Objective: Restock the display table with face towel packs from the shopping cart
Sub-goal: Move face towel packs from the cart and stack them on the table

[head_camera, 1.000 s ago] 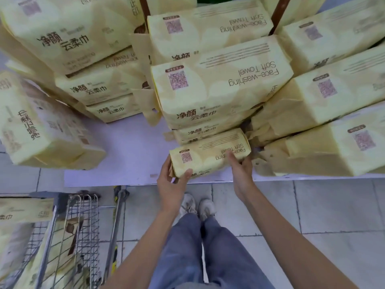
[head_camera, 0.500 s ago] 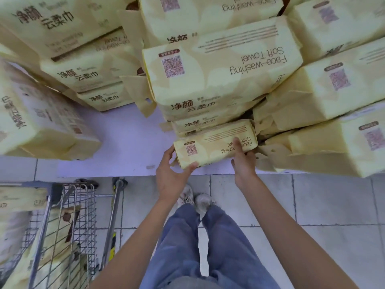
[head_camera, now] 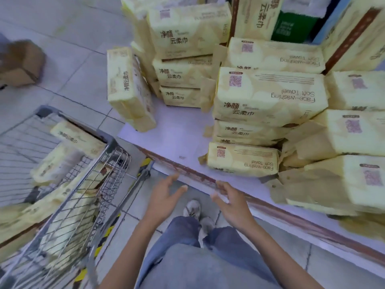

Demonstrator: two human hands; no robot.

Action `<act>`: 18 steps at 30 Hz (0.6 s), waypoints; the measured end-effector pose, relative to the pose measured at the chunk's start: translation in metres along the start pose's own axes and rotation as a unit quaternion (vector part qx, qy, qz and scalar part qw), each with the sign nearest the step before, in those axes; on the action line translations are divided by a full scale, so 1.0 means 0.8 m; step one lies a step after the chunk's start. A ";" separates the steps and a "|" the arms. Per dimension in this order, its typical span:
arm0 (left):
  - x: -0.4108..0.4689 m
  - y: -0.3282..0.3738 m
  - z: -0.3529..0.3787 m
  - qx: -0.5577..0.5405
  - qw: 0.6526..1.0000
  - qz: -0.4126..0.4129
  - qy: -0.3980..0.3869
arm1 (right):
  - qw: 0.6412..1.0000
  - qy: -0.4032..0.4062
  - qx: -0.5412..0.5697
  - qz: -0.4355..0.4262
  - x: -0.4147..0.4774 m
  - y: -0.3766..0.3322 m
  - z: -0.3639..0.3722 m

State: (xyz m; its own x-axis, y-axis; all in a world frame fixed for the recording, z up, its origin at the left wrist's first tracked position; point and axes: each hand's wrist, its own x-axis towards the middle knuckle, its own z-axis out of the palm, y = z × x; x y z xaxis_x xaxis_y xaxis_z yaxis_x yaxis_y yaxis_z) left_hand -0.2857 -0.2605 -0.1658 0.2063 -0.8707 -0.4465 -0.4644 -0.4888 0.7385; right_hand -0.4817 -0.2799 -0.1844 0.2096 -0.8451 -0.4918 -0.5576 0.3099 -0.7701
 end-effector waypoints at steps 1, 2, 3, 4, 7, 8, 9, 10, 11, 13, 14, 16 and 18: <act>-0.018 -0.008 -0.001 -0.015 1.000 -0.009 0.018 | 0.999 -0.016 -0.029 -0.022 -0.004 0.000 0.001; -0.036 -0.017 -0.002 -0.032 0.999 -0.020 0.038 | 0.997 -0.035 -0.052 -0.037 -0.007 0.000 0.002; -0.054 -0.027 -0.001 -0.051 0.996 -0.035 0.059 | 0.995 -0.057 -0.071 -0.048 -0.011 -0.001 0.005; -0.072 -0.036 0.000 -0.070 0.993 -0.053 0.080 | 0.991 -0.080 -0.090 -0.054 -0.014 -0.001 0.009; -0.123 -0.062 0.003 -0.124 0.976 -0.101 0.146 | 0.979 -0.139 -0.128 -0.079 -0.023 -0.006 0.028; -0.139 -0.071 0.002 -0.136 0.969 -0.117 0.172 | 0.973 -0.156 -0.142 -0.095 -0.024 -0.008 0.037; -0.154 -0.081 0.002 -0.146 0.961 -0.131 0.198 | 0.966 -0.174 -0.158 -0.110 -0.026 -0.012 0.047; -0.171 -0.090 0.001 -0.156 0.951 -0.148 0.221 | 0.958 -0.194 -0.171 -0.121 -0.029 -0.019 0.057; -0.187 -0.099 0.001 -0.172 0.940 -0.163 0.245 | 0.951 -0.215 -0.178 -0.132 -0.034 -0.027 0.068; -0.215 -0.115 0.003 -0.210 0.917 -0.187 0.285 | 0.934 -0.255 -0.195 -0.153 -0.040 -0.045 0.089; -0.227 -0.122 0.005 -0.228 0.904 -0.201 0.300 | 0.926 -0.266 -0.210 -0.169 -0.042 -0.051 0.101; -0.249 -0.135 0.007 -0.268 0.877 -0.223 0.330 | 0.908 -0.294 -0.231 -0.191 -0.043 -0.066 0.126; -0.267 -0.145 0.006 -0.307 0.847 -0.241 0.361 | 0.890 -0.321 -0.249 -0.209 -0.044 -0.080 0.153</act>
State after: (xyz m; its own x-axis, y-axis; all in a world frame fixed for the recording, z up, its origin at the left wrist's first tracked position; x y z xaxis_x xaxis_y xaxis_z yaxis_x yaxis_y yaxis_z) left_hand -0.2800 -0.0171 -0.1585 0.8207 -0.2608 -0.5083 0.3121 -0.5405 0.7813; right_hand -0.3550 -0.2163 -0.1678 0.8087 -0.3688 -0.4583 -0.5761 -0.3388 -0.7439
